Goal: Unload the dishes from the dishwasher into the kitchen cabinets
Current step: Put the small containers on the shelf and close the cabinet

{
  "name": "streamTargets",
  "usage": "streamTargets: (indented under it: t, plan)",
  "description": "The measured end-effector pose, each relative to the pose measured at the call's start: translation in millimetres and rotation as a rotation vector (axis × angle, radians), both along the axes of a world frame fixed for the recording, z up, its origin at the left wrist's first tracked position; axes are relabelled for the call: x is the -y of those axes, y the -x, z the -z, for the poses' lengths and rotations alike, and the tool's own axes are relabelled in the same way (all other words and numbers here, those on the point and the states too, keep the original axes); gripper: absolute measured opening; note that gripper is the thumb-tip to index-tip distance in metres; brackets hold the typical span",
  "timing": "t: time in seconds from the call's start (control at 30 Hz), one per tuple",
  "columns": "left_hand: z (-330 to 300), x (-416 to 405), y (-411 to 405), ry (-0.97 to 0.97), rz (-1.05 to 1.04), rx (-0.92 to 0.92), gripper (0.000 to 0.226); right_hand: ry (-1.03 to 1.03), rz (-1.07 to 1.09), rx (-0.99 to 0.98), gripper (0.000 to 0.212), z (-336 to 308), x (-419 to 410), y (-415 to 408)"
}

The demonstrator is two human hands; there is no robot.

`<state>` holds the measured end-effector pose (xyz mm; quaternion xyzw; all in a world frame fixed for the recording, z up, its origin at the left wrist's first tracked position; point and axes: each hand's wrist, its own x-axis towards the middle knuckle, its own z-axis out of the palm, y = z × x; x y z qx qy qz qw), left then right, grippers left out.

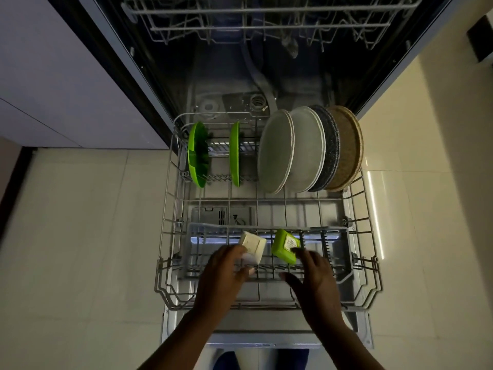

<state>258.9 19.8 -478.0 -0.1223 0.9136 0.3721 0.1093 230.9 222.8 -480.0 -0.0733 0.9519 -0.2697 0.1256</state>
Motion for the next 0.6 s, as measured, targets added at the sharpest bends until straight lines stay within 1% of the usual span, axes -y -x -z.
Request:
streamTargets:
  t: [0.07, 0.1, 0.2, 0.27, 0.33, 0.43, 0.53, 0.6]
  plan:
    - [5, -3, 8, 0.095, -0.022, -0.057, 0.045, -0.094, -0.016, -0.026, 0.073, 11, 5, 17]
    - [7, -5, 12, 0.142, -0.036, -0.057, 0.051, -0.149, -0.036, -0.022, 0.077, 18, 7, 25]
    - [9, -11, 17, 0.276, -0.062, -0.020, 0.066, -0.304, -0.079, 0.016, 0.078, 35, 12, 40]
    - [13, -16, 18, 0.336, -0.063, 0.040, 0.074, -0.357, -0.100, 0.069, 0.080, 45, 16, 42]
    - [16, -22, 22, 0.369, -0.054, 0.074, 0.080, -0.367, -0.098, 0.067, 0.079, 52, 14, 44]
    - [23, -32, 28, 0.397, -0.066, 0.094, 0.082, -0.298, -0.064, 0.010, 0.074, 49, 9, 44]
    - [32, -39, 37, 0.489, -0.054, 0.102, 0.085, -0.220, -0.034, -0.095, 0.079, 34, 3, 39]
    - [38, -44, 43, 0.554, -0.036, 0.147, 0.088, -0.202, -0.013, -0.142, 0.082, 23, -5, 37]
